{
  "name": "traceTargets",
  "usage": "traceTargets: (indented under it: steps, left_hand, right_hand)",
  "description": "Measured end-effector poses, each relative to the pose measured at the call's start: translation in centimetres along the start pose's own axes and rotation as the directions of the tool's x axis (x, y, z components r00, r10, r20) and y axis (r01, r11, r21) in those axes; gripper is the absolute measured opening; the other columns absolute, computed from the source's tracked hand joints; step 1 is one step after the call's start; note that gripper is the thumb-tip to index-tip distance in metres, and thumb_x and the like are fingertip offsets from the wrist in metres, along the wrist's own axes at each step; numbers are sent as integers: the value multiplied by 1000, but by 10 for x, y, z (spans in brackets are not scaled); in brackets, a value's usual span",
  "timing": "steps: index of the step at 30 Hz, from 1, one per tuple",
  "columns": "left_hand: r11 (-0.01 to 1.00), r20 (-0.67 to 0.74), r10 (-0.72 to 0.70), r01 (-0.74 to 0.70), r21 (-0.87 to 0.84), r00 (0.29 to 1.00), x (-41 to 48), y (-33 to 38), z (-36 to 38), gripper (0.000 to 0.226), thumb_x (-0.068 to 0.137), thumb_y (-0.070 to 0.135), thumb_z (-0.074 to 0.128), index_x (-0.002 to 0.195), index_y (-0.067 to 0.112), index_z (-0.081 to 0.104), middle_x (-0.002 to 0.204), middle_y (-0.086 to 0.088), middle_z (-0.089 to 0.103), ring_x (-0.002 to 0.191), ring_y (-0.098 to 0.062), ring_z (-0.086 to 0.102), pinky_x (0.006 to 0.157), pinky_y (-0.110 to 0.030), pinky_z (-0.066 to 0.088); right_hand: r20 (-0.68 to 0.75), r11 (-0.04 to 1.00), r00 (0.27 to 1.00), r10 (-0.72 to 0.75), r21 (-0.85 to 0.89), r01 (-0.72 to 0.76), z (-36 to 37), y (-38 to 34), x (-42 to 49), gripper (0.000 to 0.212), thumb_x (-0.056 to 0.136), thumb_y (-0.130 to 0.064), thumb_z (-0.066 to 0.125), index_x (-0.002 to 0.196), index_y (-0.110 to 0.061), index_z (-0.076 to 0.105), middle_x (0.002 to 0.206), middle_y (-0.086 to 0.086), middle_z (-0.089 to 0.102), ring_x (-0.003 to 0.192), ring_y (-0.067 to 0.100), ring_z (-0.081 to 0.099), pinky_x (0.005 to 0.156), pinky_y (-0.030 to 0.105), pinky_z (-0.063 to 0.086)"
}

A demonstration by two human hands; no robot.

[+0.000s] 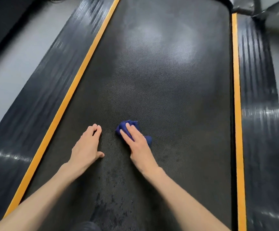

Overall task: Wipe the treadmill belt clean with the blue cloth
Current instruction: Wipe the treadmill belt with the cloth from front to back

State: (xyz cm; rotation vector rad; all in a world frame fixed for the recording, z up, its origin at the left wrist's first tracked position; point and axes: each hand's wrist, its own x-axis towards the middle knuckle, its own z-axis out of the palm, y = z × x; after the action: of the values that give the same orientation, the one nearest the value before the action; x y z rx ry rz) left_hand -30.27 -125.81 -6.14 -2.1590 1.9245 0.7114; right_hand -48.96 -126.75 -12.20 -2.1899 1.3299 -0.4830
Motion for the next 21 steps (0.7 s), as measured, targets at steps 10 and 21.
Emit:
traceTargets:
  steps: [10, 21]
  left_hand:
    - [996, 6, 9, -8, -87, 1000, -2, -5, 3, 106, 72, 29, 78, 150, 17, 7, 157, 1, 5, 142, -20, 17, 109, -39, 34]
    - [980, -62, 145, -152, -129, 987, -7, -25, 12, 97, 75, 35, 74, 149, 16, 15, 156, 5, 4, 144, -17, 8, 116, -34, 19]
  right_hand:
    - [-418, 825, 759, 500, -35, -564, -99, 106, -38, 67, 71, 19, 42, 134, -4, 46, 146, 18, 33, 136, 34, 31, 115, 28, 15]
    - [-191, 987, 971, 144, -38, -154, -52, 53, -37, 64, 71, 2, 37, 132, -13, 51, 144, 10, 40, 135, 23, 33, 115, 23, 16]
